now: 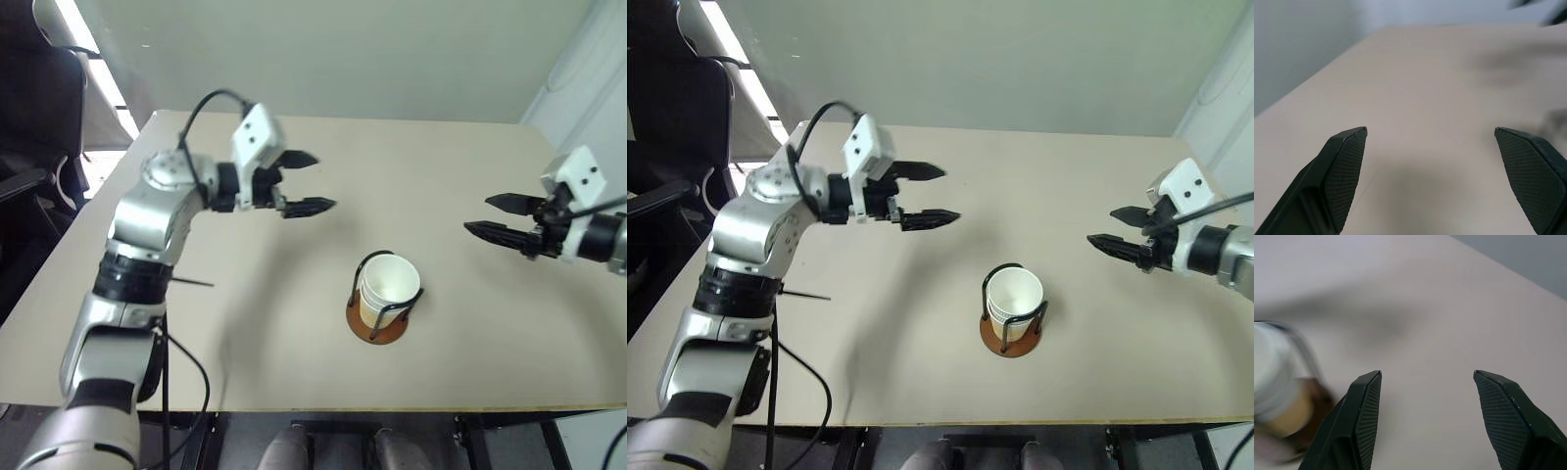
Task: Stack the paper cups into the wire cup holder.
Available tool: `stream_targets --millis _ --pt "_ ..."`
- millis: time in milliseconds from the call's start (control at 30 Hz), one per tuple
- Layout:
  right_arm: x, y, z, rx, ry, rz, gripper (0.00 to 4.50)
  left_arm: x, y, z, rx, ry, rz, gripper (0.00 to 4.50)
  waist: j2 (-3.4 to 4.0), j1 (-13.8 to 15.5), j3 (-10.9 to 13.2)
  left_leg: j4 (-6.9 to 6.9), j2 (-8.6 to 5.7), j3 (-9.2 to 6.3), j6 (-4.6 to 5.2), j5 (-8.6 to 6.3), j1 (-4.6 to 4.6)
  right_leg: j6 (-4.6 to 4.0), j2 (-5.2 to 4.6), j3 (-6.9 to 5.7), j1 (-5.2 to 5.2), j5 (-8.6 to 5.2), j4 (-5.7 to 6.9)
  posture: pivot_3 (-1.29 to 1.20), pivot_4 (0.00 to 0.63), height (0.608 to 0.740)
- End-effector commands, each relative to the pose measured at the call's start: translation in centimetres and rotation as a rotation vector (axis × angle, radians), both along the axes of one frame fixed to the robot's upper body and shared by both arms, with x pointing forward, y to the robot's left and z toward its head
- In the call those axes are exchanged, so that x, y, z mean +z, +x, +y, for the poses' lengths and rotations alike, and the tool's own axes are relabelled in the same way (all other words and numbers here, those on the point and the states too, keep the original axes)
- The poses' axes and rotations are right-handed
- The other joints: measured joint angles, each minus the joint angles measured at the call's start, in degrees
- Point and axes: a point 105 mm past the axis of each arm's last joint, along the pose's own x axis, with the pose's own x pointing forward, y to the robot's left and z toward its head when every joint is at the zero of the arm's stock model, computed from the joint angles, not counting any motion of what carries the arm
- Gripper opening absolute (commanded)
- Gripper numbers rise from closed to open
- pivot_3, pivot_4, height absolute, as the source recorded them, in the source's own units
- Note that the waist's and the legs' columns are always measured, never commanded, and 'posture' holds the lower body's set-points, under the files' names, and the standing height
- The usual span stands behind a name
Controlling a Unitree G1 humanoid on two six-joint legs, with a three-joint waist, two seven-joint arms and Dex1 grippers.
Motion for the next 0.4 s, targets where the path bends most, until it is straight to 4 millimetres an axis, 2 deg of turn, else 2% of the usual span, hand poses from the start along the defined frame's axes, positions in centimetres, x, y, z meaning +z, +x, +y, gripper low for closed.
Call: stream_targets --millis 33,133,233,300,400 --pt "-0.6 2.4 -2.5 -0.175 0.053 -0.040 3.05 0.0 1.7 5.4 0.312 -0.127 -0.027 4.47 0.00 0.0 0.0 -0.01 0.00 0.00 0.00 0.00 0.03 0.00 0.00 0.00 0.02 0.00 -0.02 0.00 0.150 0.740" --pt "-1.7 4.0 -4.9 -0.331 0.106 -0.060 3.05 -2.6 1.9 10.3 0.554 -0.163 -0.011 4.47 0.01 0.0 0.0 -0.07 -0.03 0.00 0.00 0.00 0.03 -0.01 0.00 0.01 0.01 0.00 -0.06 0.00 0.150 0.740" --pt "-3.1 5.1 -8.0 -0.512 0.126 -0.080 3.05 -6.2 1.2 14.8 0.755 -0.155 0.012 4.47 0.02 0.1 0.0 -0.11 -0.05 0.00 -0.01 0.00 0.03 -0.01 0.00 0.01 -0.03 0.00 -0.08 0.00 0.150 0.740" --pt "-3.8 5.6 -9.8 -0.619 0.134 -0.103 3.05 -7.9 0.9 17.0 0.869 -0.152 0.003 4.47 0.02 0.3 0.0 -0.13 -0.06 -0.01 -0.01 0.00 0.03 -0.02 0.00 0.01 -0.04 0.00 -0.09 0.00 0.150 0.740" --pt "-4.1 6.0 -12.0 -0.758 0.158 -0.150 3.05 -9.8 0.4 19.0 1.005 -0.142 -0.023 4.47 0.02 0.6 0.0 -0.12 -0.07 -0.02 -0.03 0.01 0.01 -0.07 0.00 0.00 -0.05 0.02 -0.06 0.00 0.150 0.740"
